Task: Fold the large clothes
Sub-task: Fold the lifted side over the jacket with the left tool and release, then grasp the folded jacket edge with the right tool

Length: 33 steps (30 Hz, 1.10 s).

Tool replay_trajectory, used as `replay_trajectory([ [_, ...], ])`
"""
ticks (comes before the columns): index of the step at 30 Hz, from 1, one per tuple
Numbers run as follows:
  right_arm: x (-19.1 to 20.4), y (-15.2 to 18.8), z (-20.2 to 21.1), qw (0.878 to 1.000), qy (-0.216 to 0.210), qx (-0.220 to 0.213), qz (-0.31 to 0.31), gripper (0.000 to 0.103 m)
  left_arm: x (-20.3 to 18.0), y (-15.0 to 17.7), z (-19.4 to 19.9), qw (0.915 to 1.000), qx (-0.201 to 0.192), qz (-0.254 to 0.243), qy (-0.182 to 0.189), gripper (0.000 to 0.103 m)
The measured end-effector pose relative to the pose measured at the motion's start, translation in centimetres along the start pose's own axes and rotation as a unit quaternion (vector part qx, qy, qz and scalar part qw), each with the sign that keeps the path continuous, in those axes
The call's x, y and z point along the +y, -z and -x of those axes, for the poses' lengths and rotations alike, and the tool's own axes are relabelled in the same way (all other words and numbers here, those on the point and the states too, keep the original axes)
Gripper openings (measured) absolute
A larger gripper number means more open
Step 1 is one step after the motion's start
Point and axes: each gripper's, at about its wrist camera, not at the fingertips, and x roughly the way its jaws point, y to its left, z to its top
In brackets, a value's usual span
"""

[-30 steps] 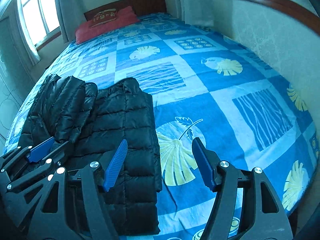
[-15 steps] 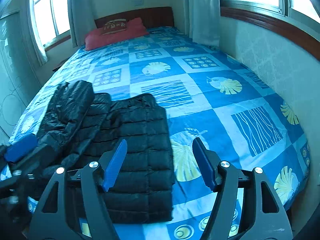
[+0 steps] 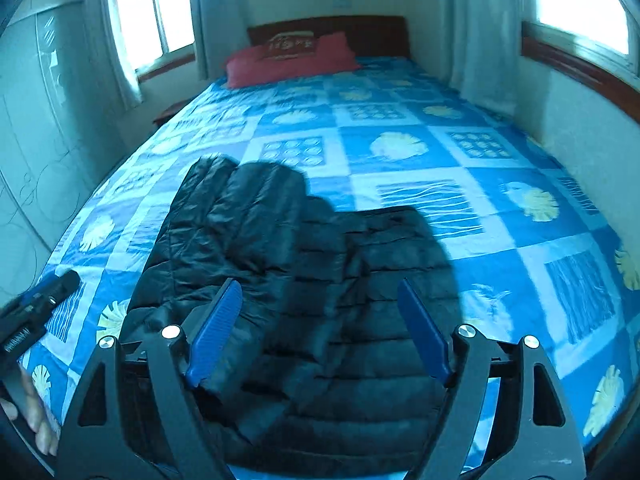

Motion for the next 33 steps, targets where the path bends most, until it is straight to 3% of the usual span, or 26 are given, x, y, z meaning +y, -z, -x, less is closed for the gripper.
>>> replay_trajectory([
  [8, -0.4, 0.6, -5.0, 0.996, -0.019, 0.069, -0.043, 0.083, 0.3, 2.3, -4.7, 0.9981, 0.058, -0.005, 0.022, 0.066],
  [14, -0.8, 2.0, -7.5, 0.991, -0.047, 0.109, -0.066, 0.082, -0.4, 3.5, -5.5, 0.9978, 0.057, -0.017, 0.029, 0.066],
  [17, -0.3, 2.2, -8.0, 0.988, -0.073, 0.119, -0.059, 0.055, -0.2, 3.5, -5.7, 0.9975, 0.06, -0.015, 0.036, 0.066],
  [19, 0.1, 2.1, -7.5, 0.991, -0.07, 0.104, -0.041, 0.026, -0.4, 3.4, -5.7, 0.9975, 0.059, -0.018, 0.035, 0.066],
  [21, 0.4, 1.8, -6.2, 0.995, -0.061, 0.074, -0.021, 0.015, -0.6, 3.2, -5.4, 0.9976, 0.056, -0.024, 0.032, 0.065],
  [27, -2.9, 0.0, -1.7, 1.0, -0.026, 0.005, -0.015, 0.009, -2.0, 1.7, -3.8, 0.9969, 0.038, -0.029, 0.063, 0.066],
  [33, -9.1, 0.7, -2.4, 0.998, 0.02, 0.017, -0.051, 0.009, -6.6, 1.8, -3.7, 0.9906, 0.043, -0.057, 0.117, 0.066],
])
